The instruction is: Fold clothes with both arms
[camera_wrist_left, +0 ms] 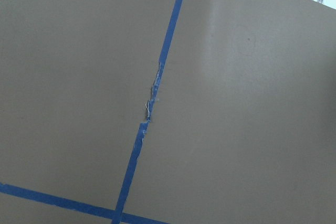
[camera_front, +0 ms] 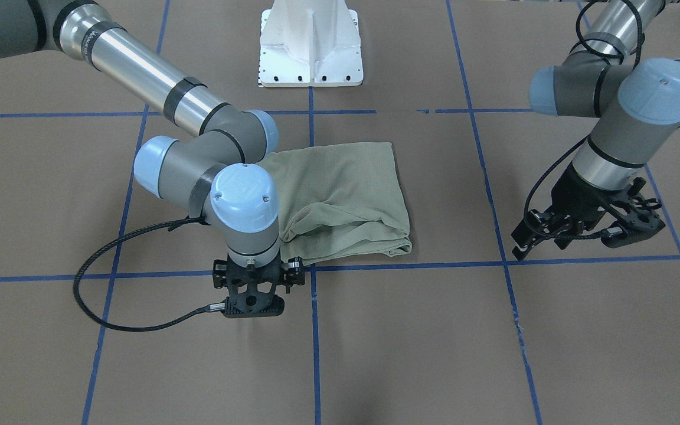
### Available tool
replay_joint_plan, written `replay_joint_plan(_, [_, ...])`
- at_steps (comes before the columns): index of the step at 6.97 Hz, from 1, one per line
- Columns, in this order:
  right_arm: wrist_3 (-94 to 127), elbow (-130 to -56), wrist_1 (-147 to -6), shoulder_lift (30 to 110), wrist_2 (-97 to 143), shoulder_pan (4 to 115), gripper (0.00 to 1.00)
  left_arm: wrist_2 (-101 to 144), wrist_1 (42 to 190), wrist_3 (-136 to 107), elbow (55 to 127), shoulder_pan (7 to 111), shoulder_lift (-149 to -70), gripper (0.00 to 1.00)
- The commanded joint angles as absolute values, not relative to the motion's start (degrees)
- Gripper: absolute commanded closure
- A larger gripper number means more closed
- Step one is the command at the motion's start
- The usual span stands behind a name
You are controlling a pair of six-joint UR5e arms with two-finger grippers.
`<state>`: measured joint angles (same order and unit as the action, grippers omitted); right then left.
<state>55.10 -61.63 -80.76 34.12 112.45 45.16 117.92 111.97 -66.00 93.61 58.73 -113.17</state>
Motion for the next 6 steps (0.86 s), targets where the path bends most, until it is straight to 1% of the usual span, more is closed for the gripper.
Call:
replay_joint_plan(1, [41.31, -74.45, -89.94, 43.01, 117.59, 54.97, 0.00, 123.63, 111.62, -47.13, 93.08, 67.53, -109.10, 0.01])
replay_joint_plan(2, [30.00, -81.75, -93.65, 50.03, 120.29, 60.50, 0.00, 123.92, 111.45, -35.19, 92.90, 71.15, -106.38, 0.00])
replay_joint_plan(3, [20.57, -86.00, -94.47, 56.62, 123.98, 66.30, 0.00, 123.84, 110.23, -28.89, 91.94, 75.11, -105.39, 0.00])
replay_joint_plan(4, [11.00, -89.00, -94.57, 63.74, 125.93, 71.40, 0.00, 123.66, 107.60, -17.87, 91.50, 78.37, -103.90, 0.00])
replay_joint_plan(6, [-7.47, -89.47, -94.92, 74.22, 126.65, 79.41, 0.00, 123.57, 101.88, 0.19, 90.36, 84.87, -101.27, 0.00])
